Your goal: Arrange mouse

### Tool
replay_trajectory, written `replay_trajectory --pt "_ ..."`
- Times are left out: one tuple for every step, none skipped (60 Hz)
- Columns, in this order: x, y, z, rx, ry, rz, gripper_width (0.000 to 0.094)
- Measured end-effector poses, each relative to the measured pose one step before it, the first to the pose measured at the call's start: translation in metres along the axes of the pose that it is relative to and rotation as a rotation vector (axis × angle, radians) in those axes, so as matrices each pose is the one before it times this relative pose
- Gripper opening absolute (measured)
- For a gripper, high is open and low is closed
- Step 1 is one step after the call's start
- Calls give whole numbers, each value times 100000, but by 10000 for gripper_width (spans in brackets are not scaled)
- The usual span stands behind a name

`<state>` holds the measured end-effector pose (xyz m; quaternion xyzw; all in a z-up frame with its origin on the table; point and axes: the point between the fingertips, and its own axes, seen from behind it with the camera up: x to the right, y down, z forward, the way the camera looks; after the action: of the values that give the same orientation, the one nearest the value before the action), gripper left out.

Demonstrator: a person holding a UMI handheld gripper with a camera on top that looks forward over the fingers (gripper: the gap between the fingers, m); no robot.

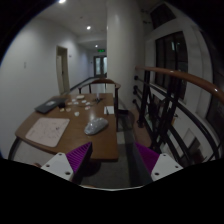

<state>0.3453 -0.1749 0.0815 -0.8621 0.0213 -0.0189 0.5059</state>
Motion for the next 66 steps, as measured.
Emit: replay_trajectory --pt "244 344 -96 -1201 554 -1510 834" --pt "217 296 -58 -963 517 -1630 837" --pt "219 240 -10 -771 569 -1570 840" --pt "231 202 69 -523 675 -1325 841" --pt "183 148 158 -288 724 -877 843" --pt "91 134 208 -253 575 -393 843" --pt "0 113 259 -274 308 92 843" --pt "-128 84 360 -296 -27 583 842" --pt "296 367 -603 -364 -447 747 845" --pt "-580 0 1225 -242 -685 1330 853" --pt "-1043 -197 1371 -158 -939 1400 849" --pt "-662 -12 540 -152 -1335 1362 851" --pt "-742 -28 625 -138 -1581 1183 851" --pt "-723 -38 603 -135 -1670 864 851" --pt "-757 -100 656 22 -1711 627 851" --pt "-682 -66 641 121 -1691 275 852" --pt "-606 -24 1064 122 -1641 160 851" --pt "-486 -15 632 127 -1151 22 850" --pt "-409 -34 623 114 -845 27 852" --pt "-471 -59 616 75 -753 6 851" --pt "-420 -49 629 68 -693 46 849" --pt "-364 -66 641 20 -570 142 849" --pt "-338 -54 628 -106 -510 168 852" --pt "-424 43 631 -179 -627 137 851" --pt "-397 -54 662 -478 -767 -44 851" --pt "-435 -24 650 -545 -937 -154 848" --pt "-441 -25 676 -562 -1017 -262 849" --pt "-391 -30 687 -667 -945 -259 849" --pt "-300 -20 670 -692 -770 -178 848" --pt "-223 -30 680 -703 -566 -118 849" --pt "-183 -11 670 -873 -361 -112 849" --pt "-16 -172 635 -200 355 -626 860" --pt "-86 -719 771 1708 1223 -1118 851" --pt "359 -390 425 213 575 -789 851" --pt "-67 -75 804 -854 1343 -249 849" --pt "158 -292 530 -271 986 -376 847" --pt "101 -407 537 128 800 -399 840" --pt "207 -212 514 -833 1129 60 841" --pt "147 -336 484 -392 921 136 839" --pt "344 -453 481 -246 245 282 839" --pt "-161 -239 380 -647 103 347 845" --pt "-81 -319 501 -264 144 77 849" --pt "-36 -319 498 -264 205 -85 846" --pt "-20 -295 469 -359 260 139 847" --pt "33 -270 479 -371 624 395 845" --pt "69 -305 498 -306 724 489 838" --pt "246 -364 430 -319 841 416 832" --pt "92 -288 387 -285 984 187 816" --pt "130 -212 390 -364 1222 253 816" --pt "262 -234 337 -126 1576 114 762" --pt "318 -220 333 -65 1921 240 709" --pt "234 -265 304 334 1627 1035 655" --pt "196 -211 249 231 1470 1570 586" --pt "181 -93 195 -219 1474 1564 543" --pt "19 -191 179 347 755 1735 506" --pt "130 -45 237 -629 678 861 503" --pt "37 -36 42 -281 667 72 490" --pt "49 -23 107 -322 515 -241 475" --pt "2 45 -1 -604 476 -350 460" --pt "9 -41 3 -144 332 179 438" --pt "5 -23 -21 -67 169 737 421" --pt "21 -23 -58 -79 142 899 408" --pt "21 -63 -86 83 123 947 380" --pt "-50 -65 -293 -210 249 1054 369" --pt "11 -206 -253 568 223 1269 362" --pt "-49 -345 -506 1084 499 1483 341"
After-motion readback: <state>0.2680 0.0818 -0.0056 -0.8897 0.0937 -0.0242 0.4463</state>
